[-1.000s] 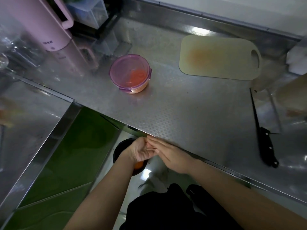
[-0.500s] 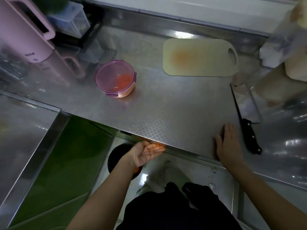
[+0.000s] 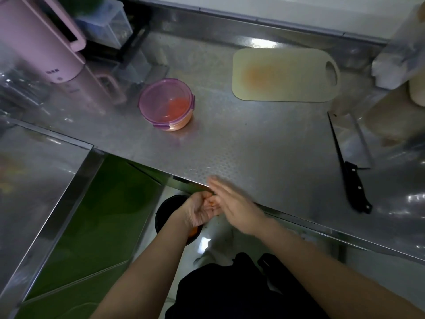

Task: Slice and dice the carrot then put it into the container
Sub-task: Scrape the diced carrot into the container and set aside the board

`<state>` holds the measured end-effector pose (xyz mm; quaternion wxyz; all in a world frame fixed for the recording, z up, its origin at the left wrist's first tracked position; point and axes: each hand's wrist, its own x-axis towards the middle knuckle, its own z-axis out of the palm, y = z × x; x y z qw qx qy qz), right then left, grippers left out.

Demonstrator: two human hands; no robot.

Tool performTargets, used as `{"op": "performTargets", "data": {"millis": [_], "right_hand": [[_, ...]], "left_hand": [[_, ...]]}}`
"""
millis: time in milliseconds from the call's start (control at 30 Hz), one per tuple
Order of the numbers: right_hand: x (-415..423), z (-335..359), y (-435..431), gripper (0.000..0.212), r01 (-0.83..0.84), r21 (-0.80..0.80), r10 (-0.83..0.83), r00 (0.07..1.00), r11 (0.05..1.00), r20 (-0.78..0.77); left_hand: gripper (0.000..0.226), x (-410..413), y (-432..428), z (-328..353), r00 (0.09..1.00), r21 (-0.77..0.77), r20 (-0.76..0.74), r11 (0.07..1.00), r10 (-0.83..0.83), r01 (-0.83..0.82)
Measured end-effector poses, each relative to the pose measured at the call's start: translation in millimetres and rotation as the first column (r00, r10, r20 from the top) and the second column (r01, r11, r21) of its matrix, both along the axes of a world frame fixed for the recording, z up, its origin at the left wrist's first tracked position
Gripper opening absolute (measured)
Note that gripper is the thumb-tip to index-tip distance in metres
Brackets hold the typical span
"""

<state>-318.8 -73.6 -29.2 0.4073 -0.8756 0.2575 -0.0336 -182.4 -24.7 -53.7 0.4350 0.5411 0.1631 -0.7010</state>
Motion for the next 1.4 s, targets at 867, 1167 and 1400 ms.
{"op": "performTargets", "data": {"millis": [867, 1167, 1400], "right_hand": [[-50.0, -23.1, -37.1, 0.068, 0.213, -0.218, -0.239, 0.966, 0.952, -0.101], [-47.1, -4.1, -18.6, 0.049, 0.241, -0.064, -0.237, 0.97, 0.968, 0.06], [-131.4, -20.3, -60.9, 0.069, 0.569, -0.251, -0.621, 0.735, 0.783, -0.272]], "left_hand": [[0.051, 1.3, 1.2, -9.2, 0.99, 0.04, -0.114, 0.996, 0.086, -0.082], [0.05, -20.7, -0.4, -1.5, 0.989, 0.007, -0.108, 0.995, -0.098, 0.099], [0.045, -38.4, -10.5, -5.7, 0.98, 0.041, -0.117, 0.985, -0.162, 0.167]]}}
